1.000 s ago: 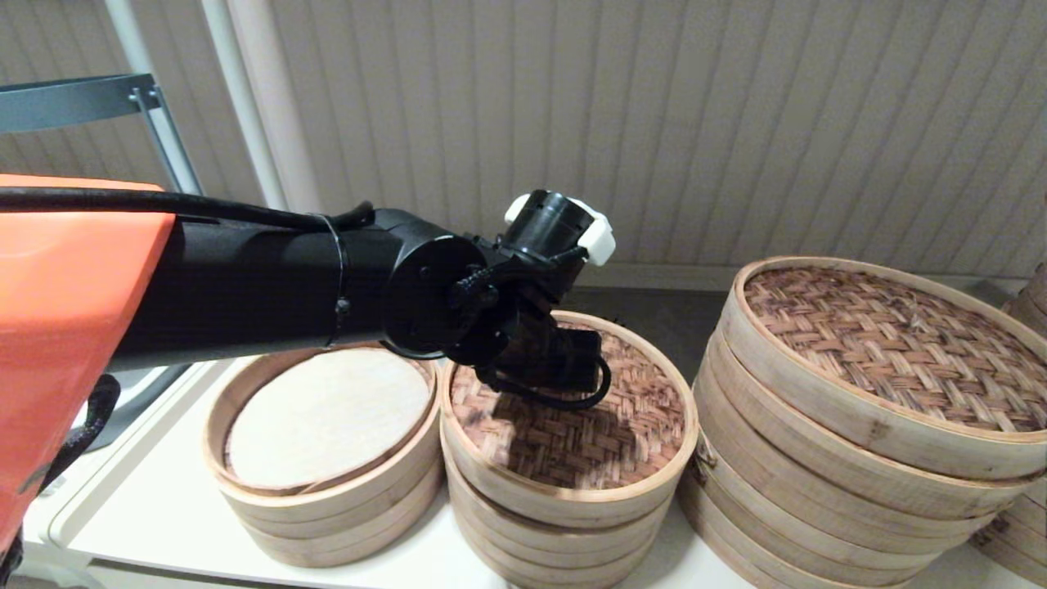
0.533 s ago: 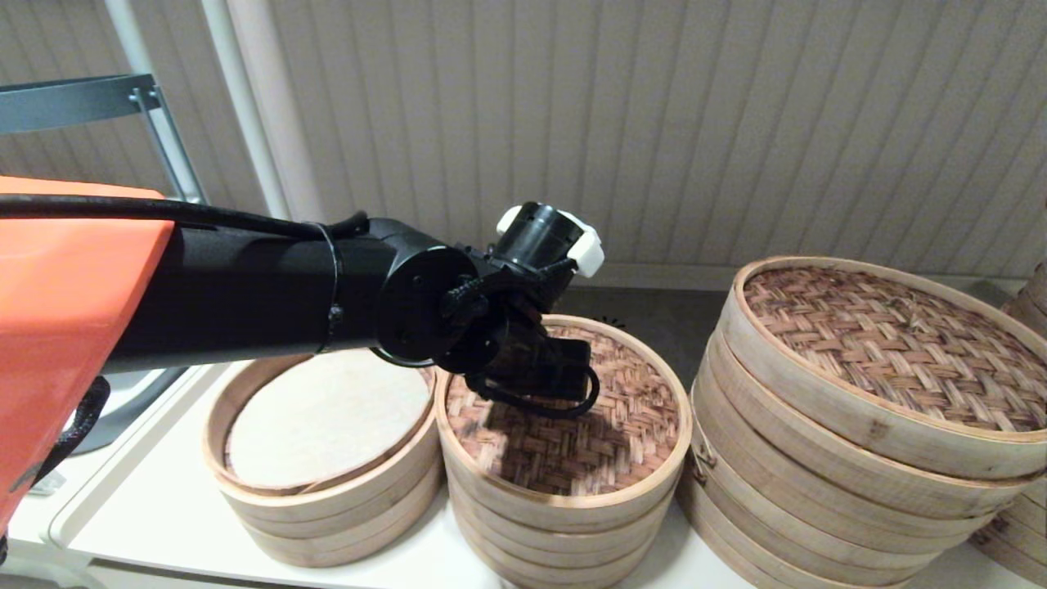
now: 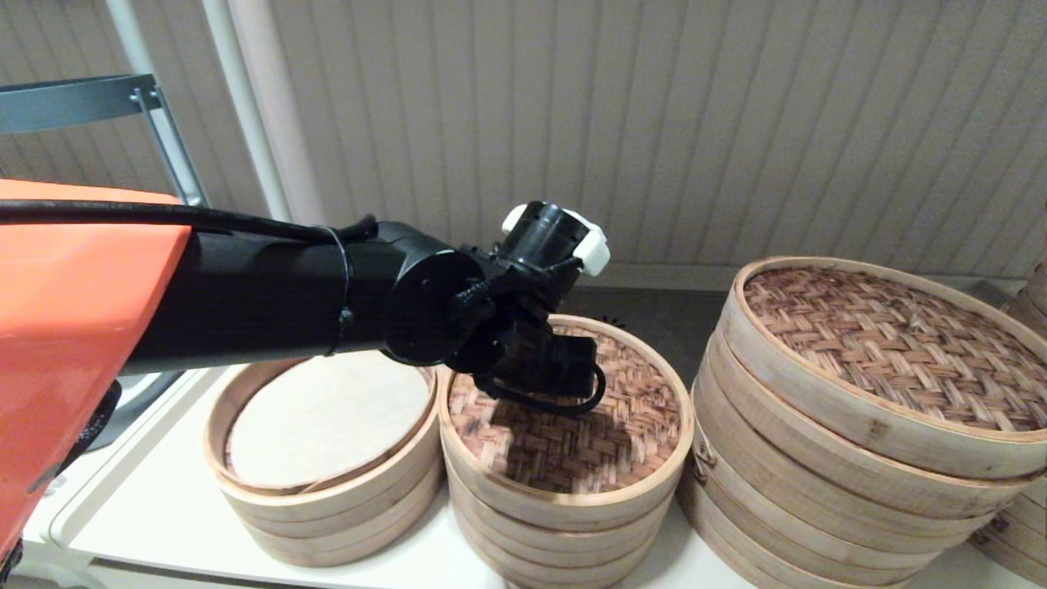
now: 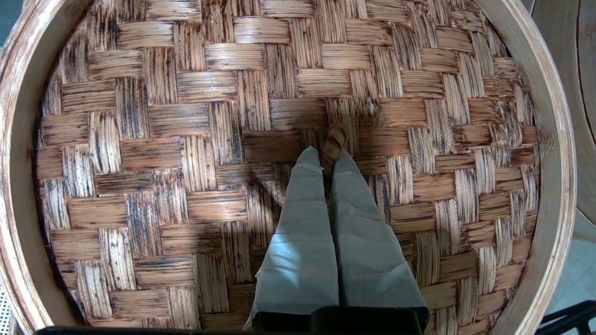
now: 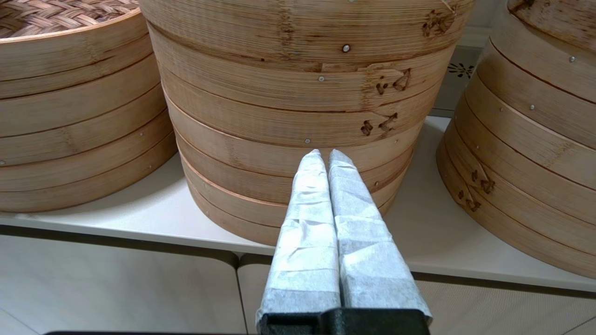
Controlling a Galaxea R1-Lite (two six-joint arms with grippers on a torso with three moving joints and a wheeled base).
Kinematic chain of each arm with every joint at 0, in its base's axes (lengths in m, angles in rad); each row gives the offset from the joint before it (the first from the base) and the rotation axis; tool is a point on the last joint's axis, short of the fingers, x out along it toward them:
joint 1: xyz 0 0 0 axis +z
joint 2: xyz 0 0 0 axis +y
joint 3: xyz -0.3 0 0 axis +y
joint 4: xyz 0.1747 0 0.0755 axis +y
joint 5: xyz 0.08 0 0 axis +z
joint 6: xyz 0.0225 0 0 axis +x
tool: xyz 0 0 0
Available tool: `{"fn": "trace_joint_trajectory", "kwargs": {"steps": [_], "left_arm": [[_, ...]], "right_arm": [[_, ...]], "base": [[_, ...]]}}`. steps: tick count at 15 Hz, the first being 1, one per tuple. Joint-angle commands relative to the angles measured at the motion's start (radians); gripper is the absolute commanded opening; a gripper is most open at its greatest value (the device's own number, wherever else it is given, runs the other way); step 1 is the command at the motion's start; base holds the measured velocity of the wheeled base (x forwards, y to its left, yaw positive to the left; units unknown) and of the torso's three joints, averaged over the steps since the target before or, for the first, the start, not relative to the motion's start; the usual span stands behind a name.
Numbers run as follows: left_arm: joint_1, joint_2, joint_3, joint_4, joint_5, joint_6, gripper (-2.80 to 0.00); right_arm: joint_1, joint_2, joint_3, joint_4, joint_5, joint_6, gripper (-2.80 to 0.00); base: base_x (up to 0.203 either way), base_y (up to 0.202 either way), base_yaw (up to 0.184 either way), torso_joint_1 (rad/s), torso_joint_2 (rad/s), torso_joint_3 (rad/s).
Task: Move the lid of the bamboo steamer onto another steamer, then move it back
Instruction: Put the steamer, then pick up the steamer
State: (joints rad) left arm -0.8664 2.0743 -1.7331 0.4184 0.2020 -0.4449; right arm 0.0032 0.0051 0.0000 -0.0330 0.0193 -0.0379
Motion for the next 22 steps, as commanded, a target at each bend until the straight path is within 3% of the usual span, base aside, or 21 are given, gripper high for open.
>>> {"fn": "trace_joint_trajectory", "kwargs": {"steps": [1, 2, 13, 16, 22], "left_arm": [[0.000, 0.001, 0.000, -0.001, 0.015, -0.003, -2.80], [0.000, 0.001, 0.002, 0.000, 0.030, -0.002, 0.00], [-0.002, -0.075, -0.002, -0.001, 0.037, 0.008, 0.00], [0.003, -0.130, -0.010, 0.000, 0.066, 0.019, 0.00], [0.052, -0.271, -0.009, 0.044, 0.083, 0.051, 0.00]], "right_arm": [[0.000, -0.001, 0.025, -0.001, 0.001, 0.000, -2.80], [0.000, -0.001, 0.025, -0.001, 0.001, 0.000, -2.80], [0.000, -0.001, 0.025, -0.001, 0.001, 0.000, -2.80], [0.001, -0.001, 0.025, -0.001, 0.001, 0.000, -2.80], [0.001, -0.001, 0.025, -0.001, 0.001, 0.000, -2.80]], "base": [[0.000, 0.000, 0.000, 0.000, 0.00, 0.000], [0.000, 0.000, 0.000, 0.000, 0.00, 0.000], [0.000, 0.000, 0.000, 0.000, 0.00, 0.000], [0.000, 0.000, 0.000, 0.000, 0.00, 0.000], [0.000, 0.000, 0.000, 0.000, 0.00, 0.000]]}}
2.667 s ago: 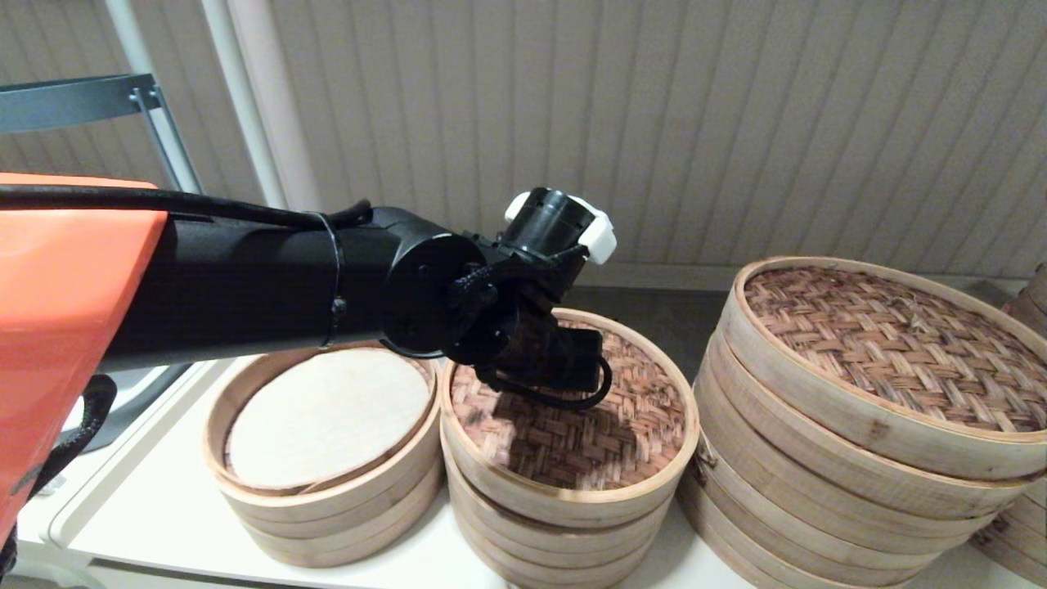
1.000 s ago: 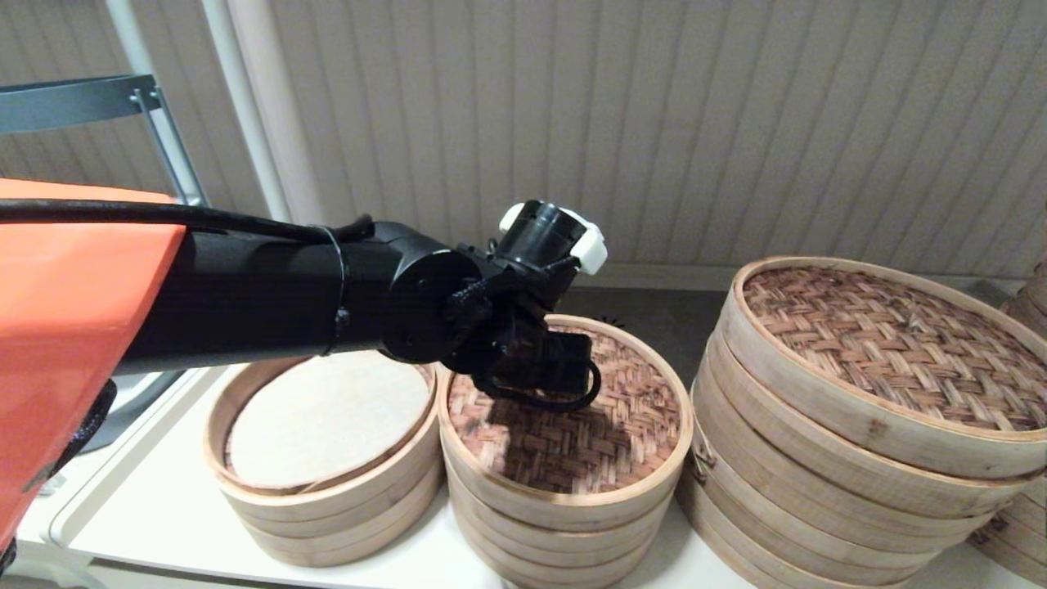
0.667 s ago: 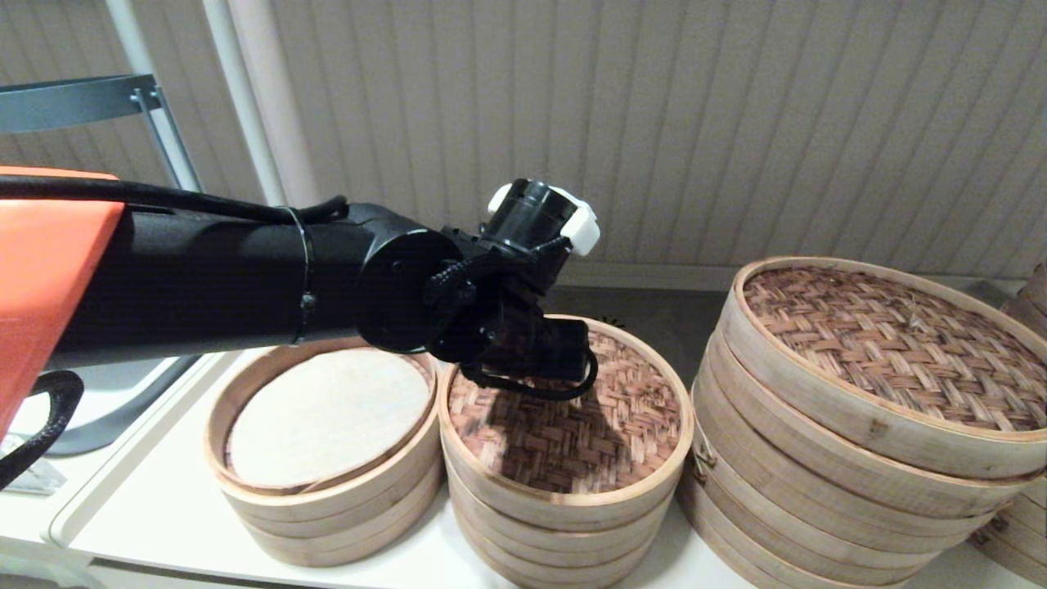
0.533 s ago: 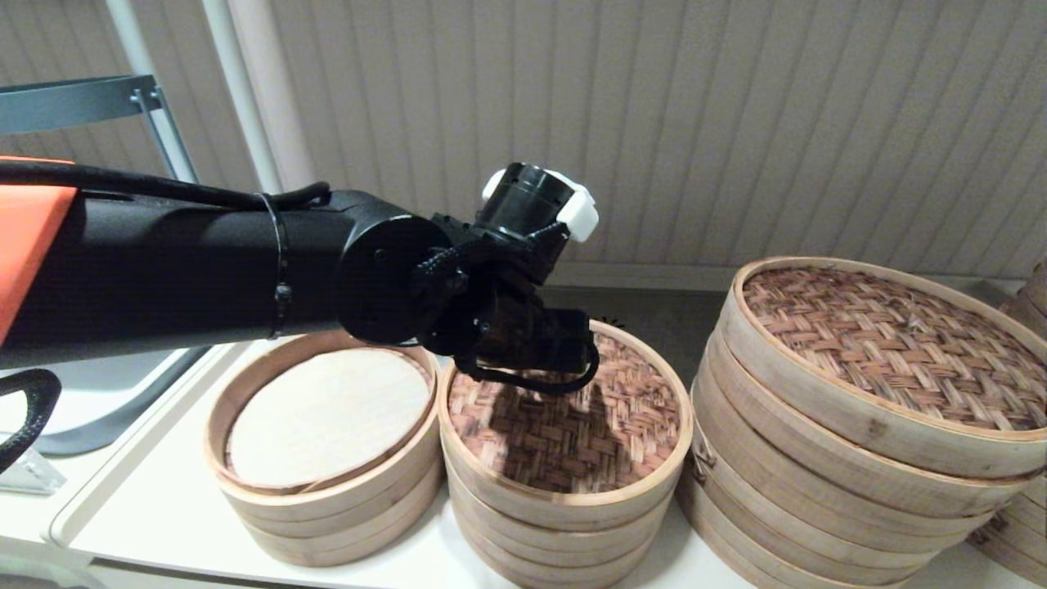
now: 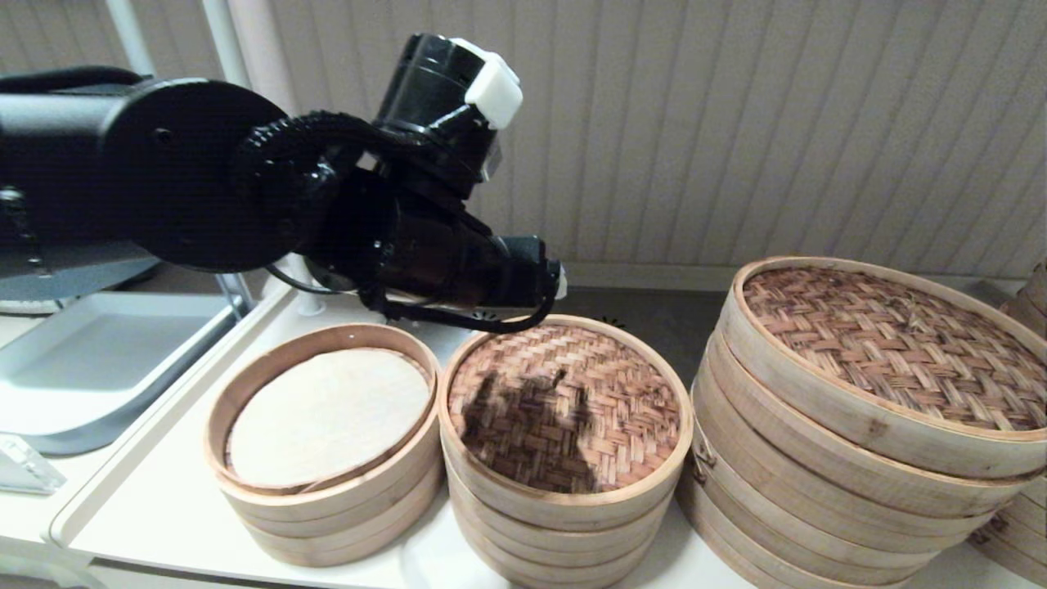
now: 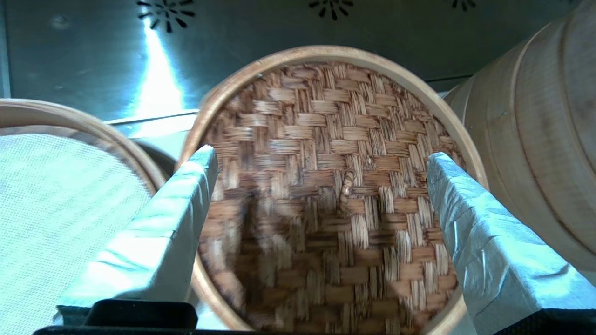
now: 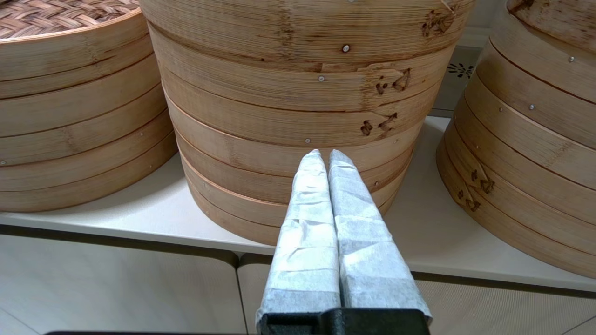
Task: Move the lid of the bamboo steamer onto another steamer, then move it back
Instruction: Pick up the steamer
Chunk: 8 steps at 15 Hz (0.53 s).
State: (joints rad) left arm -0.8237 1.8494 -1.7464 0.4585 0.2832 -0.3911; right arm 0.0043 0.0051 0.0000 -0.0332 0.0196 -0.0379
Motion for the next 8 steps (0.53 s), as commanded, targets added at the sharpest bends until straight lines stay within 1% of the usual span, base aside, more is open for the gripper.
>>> {"fn": "trace_joint_trajectory", "kwargs": {"steps": [1, 6, 8], "left_arm": [[0.023, -0.078, 0.013, 0.020, 0.002, -0.003, -2.80], [0.063, -0.200, 0.075, 0.061, 0.004, 0.000, -2.80], [0.084, -0.256, 0.112, 0.068, 0.020, 0.006, -2.80]], "right_arm": [[0.000, -0.001, 0.025, -0.001, 0.000, 0.000, -2.80], [0.000, -0.001, 0.025, 0.001, 0.000, 0.000, -2.80], [0.000, -0.001, 0.025, 0.000, 0.000, 0.000, -2.80]], "base": [[0.000, 0.000, 0.000, 0.000, 0.00, 0.000], [0.000, 0.000, 0.000, 0.000, 0.00, 0.000], [0.000, 0.000, 0.000, 0.000, 0.00, 0.000]]}}
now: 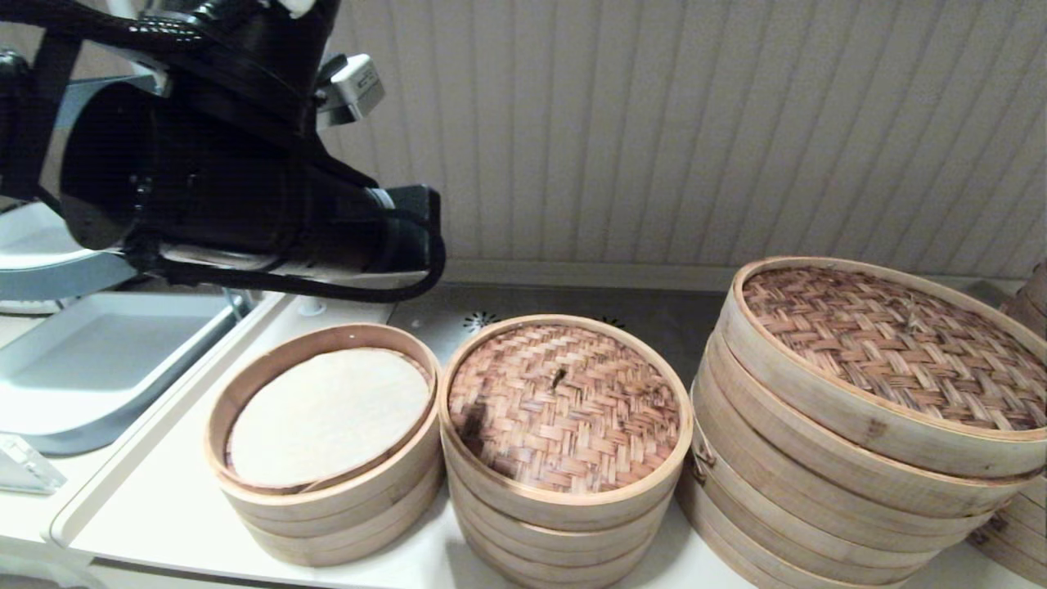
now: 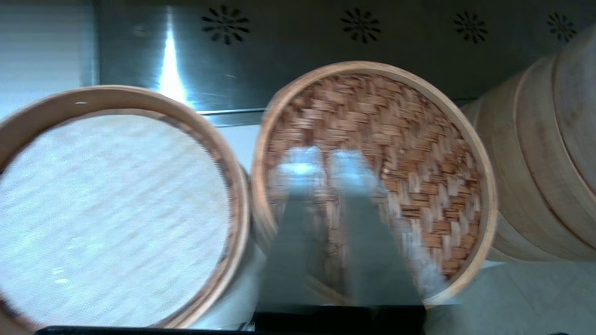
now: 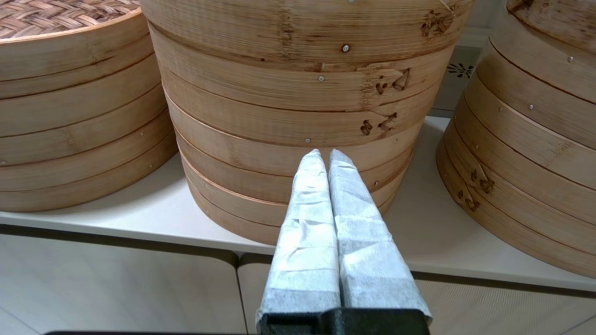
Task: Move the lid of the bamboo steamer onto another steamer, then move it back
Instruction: Pick up the steamer
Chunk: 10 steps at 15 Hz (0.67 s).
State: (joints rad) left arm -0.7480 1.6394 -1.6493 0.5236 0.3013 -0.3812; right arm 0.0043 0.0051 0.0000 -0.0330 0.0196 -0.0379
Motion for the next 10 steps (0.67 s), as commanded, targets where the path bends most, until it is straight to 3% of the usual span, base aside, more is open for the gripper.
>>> {"fn": "trace_joint_trajectory", "kwargs": {"steps": [1, 7, 10], "left_arm": [[0.020, -0.081, 0.041, 0.002, 0.013, 0.013, -2.80], [0.054, -0.307, 0.211, 0.006, 0.069, 0.043, -2.80], [0.053, -0.386, 0.259, 0.023, 0.131, 0.060, -2.80]], "right_arm": [[0.000, -0.001, 0.025, -0.001, 0.000, 0.000, -2.80], [0.000, -0.001, 0.025, -0.001, 0.000, 0.000, -2.80], [0.000, -0.001, 0.025, -0.001, 0.000, 0.000, -2.80]], "base": [[0.000, 0.000, 0.000, 0.000, 0.00, 0.000], [0.000, 0.000, 0.000, 0.000, 0.00, 0.000], [0.000, 0.000, 0.000, 0.000, 0.00, 0.000]]}}
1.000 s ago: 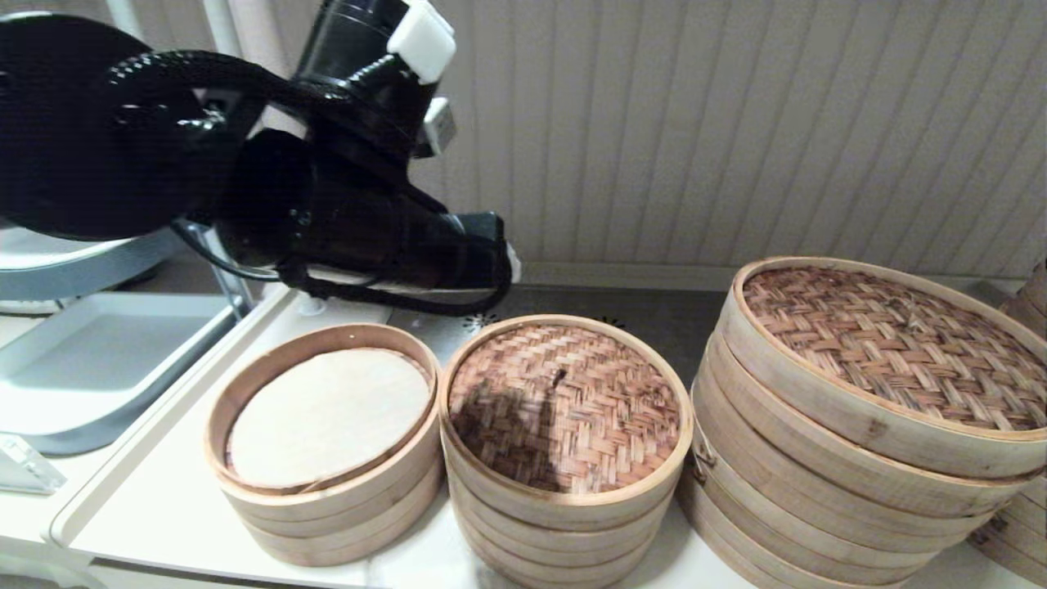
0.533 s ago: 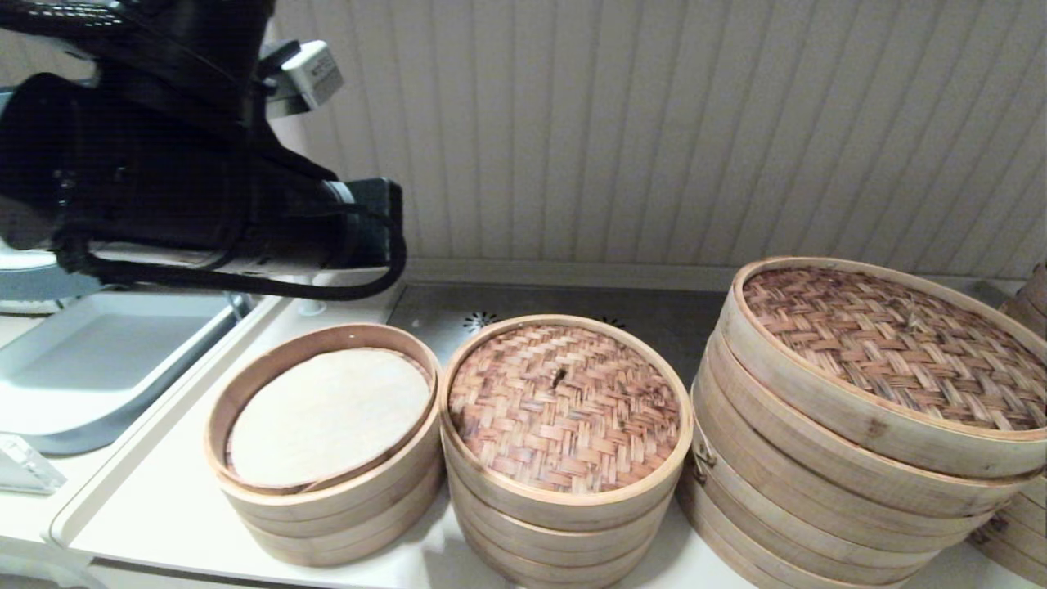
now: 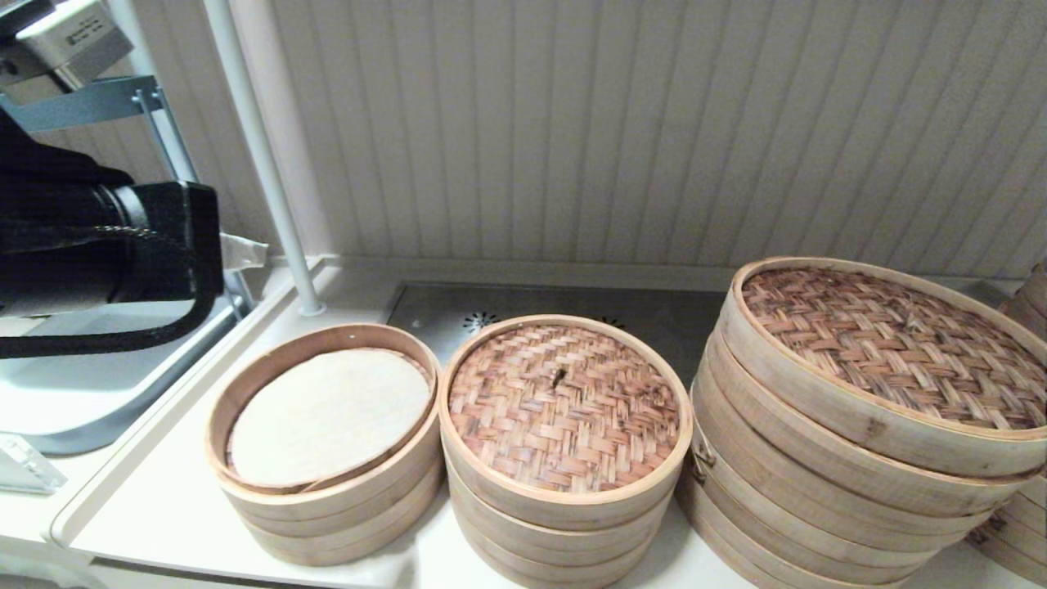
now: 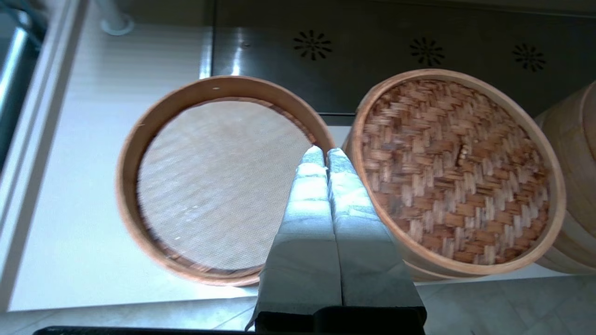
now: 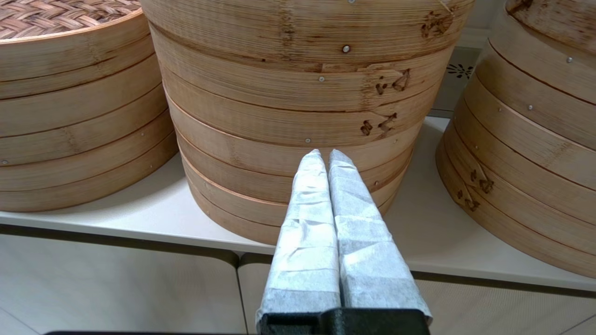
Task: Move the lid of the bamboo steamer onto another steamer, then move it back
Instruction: Pick up the steamer
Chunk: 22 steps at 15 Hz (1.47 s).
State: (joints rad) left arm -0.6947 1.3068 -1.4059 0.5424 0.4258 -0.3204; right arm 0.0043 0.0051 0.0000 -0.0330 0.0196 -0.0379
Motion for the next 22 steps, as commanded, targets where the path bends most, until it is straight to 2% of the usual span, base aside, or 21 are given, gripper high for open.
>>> {"fn": "trace_joint_trajectory", "kwargs": {"steps": [1, 3, 4, 5, 8, 9, 11, 18, 22], "left_arm": [[0.000, -0.087, 0.034, 0.013, 0.011, 0.001, -2.80], [0.022, -0.141, 0.087, 0.016, 0.011, 0.003, -2.80], [0.077, -0.169, 0.117, 0.010, -0.004, 0.012, -2.80], [0.138, -0.220, 0.166, -0.009, -0.051, 0.036, -2.80], [0.348, -0.384, 0.376, -0.124, -0.270, 0.133, -2.80], [0.395, -0.442, 0.452, -0.156, -0.323, 0.159, -2.80], [0.452, -0.554, 0.578, -0.203, -0.390, 0.188, -2.80], [0.526, -0.851, 0.852, -0.233, -0.457, 0.218, -2.80], [0.571, -1.038, 1.056, -0.252, -0.468, 0.239, -2.80]], "right_arm": [[0.000, -0.001, 0.025, -0.001, 0.000, 0.000, -2.80], [0.000, -0.001, 0.025, -0.001, 0.000, 0.000, -2.80], [0.000, -0.001, 0.025, -0.001, 0.000, 0.000, -2.80], [0.000, -0.001, 0.023, -0.001, 0.000, 0.000, -2.80], [0.000, -0.001, 0.025, -0.001, 0.000, 0.000, -2.80], [0.000, -0.001, 0.025, -0.001, 0.000, 0.000, -2.80], [0.000, -0.001, 0.025, -0.001, 0.000, 0.000, -2.80], [0.000, -0.001, 0.025, -0.001, 0.000, 0.000, -2.80], [0.000, -0.001, 0.025, -0.001, 0.000, 0.000, -2.80]], "base": [[0.000, 0.000, 0.000, 0.000, 0.00, 0.000], [0.000, 0.000, 0.000, 0.000, 0.00, 0.000], [0.000, 0.000, 0.000, 0.000, 0.00, 0.000], [0.000, 0.000, 0.000, 0.000, 0.00, 0.000], [0.000, 0.000, 0.000, 0.000, 0.00, 0.000], [0.000, 0.000, 0.000, 0.000, 0.00, 0.000], [0.000, 0.000, 0.000, 0.000, 0.00, 0.000], [0.000, 0.000, 0.000, 0.000, 0.00, 0.000], [0.000, 0.000, 0.000, 0.000, 0.00, 0.000]]}}
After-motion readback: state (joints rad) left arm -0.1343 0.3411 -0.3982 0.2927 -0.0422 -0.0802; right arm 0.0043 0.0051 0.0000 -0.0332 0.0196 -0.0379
